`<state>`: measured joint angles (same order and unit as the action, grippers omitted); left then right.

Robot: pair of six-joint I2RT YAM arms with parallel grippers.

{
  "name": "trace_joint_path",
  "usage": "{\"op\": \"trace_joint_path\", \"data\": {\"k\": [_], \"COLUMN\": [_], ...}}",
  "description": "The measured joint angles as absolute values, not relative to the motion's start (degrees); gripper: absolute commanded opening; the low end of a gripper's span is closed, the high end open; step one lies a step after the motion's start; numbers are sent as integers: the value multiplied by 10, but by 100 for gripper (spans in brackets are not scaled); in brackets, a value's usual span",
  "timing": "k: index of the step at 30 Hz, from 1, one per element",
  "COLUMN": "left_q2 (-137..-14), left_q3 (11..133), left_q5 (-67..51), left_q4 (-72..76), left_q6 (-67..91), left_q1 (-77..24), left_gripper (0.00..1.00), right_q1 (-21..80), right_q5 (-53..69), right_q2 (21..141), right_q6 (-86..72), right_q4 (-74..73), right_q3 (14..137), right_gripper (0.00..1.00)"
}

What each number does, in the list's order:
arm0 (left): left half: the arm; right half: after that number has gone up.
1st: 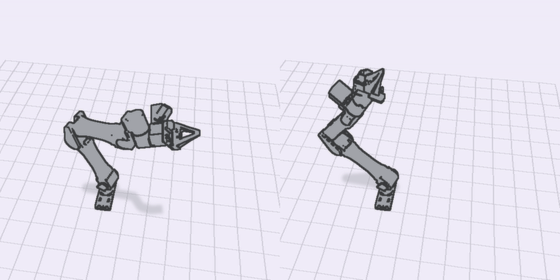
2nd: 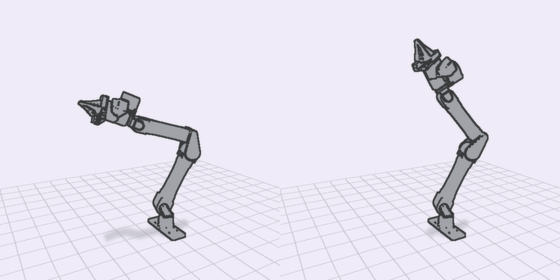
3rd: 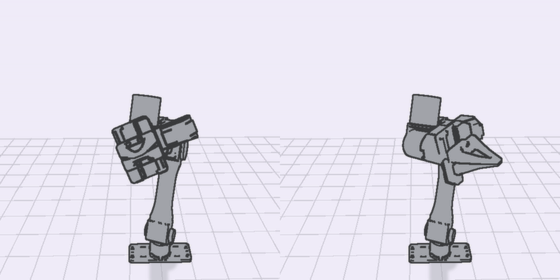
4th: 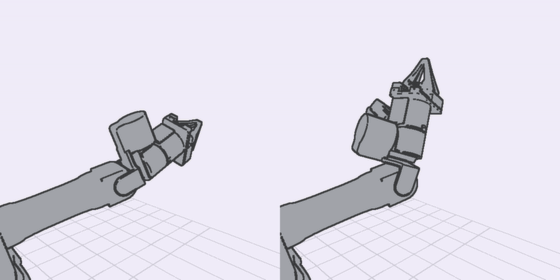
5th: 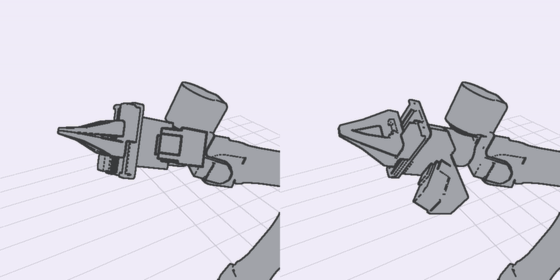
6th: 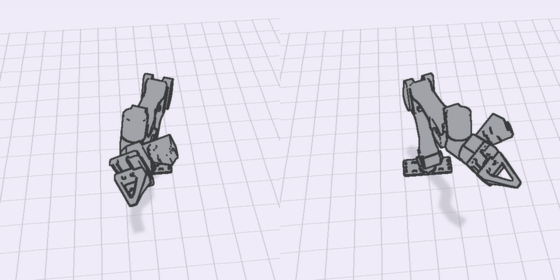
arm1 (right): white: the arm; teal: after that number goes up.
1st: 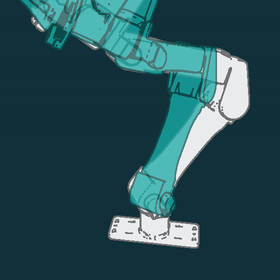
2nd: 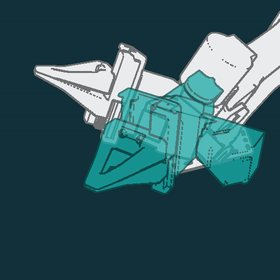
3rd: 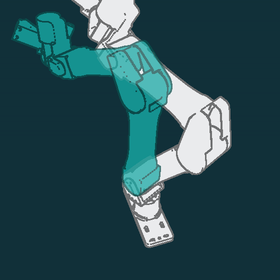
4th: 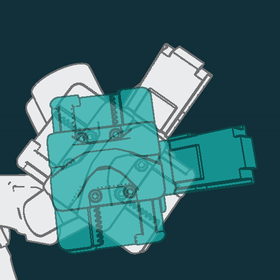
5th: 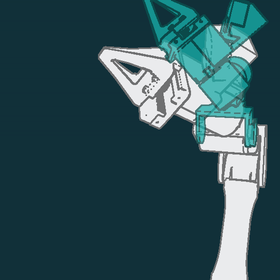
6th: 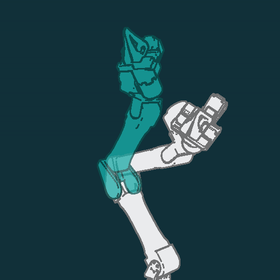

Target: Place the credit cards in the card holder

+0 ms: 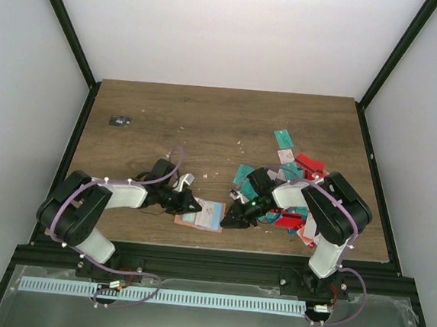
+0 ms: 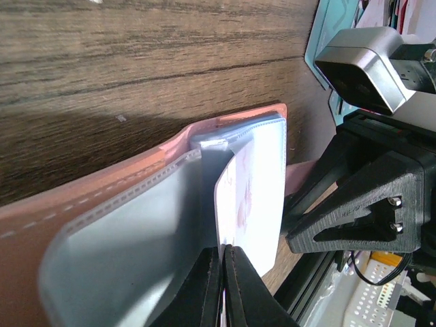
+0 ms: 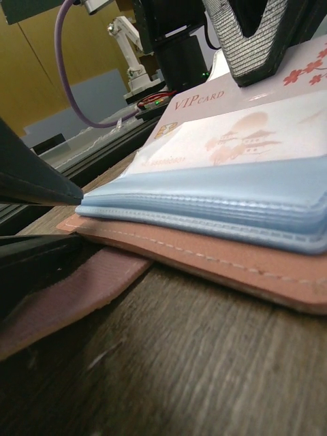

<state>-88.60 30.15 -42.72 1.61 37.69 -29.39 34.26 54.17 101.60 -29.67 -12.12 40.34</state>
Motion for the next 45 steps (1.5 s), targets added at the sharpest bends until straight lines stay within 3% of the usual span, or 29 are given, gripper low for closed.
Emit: {"op": "trace_joint_path", "data": {"k": [34, 45], "left_q2": [-943, -946], "left_q3": [307, 342], "left_q5": [-441, -439], "left_q4": [87, 20], "left_q6": [400, 376], "left_q1": [-325, -340], "left_gripper": [4, 23], "right_q1": [343, 347], "right_q5": [535, 516], "right_q2": [1015, 1015], "right_q6": [-306, -291], "right_q4": [-131, -176], "right_q3": [408, 430], "right_gripper": [16, 16]}}
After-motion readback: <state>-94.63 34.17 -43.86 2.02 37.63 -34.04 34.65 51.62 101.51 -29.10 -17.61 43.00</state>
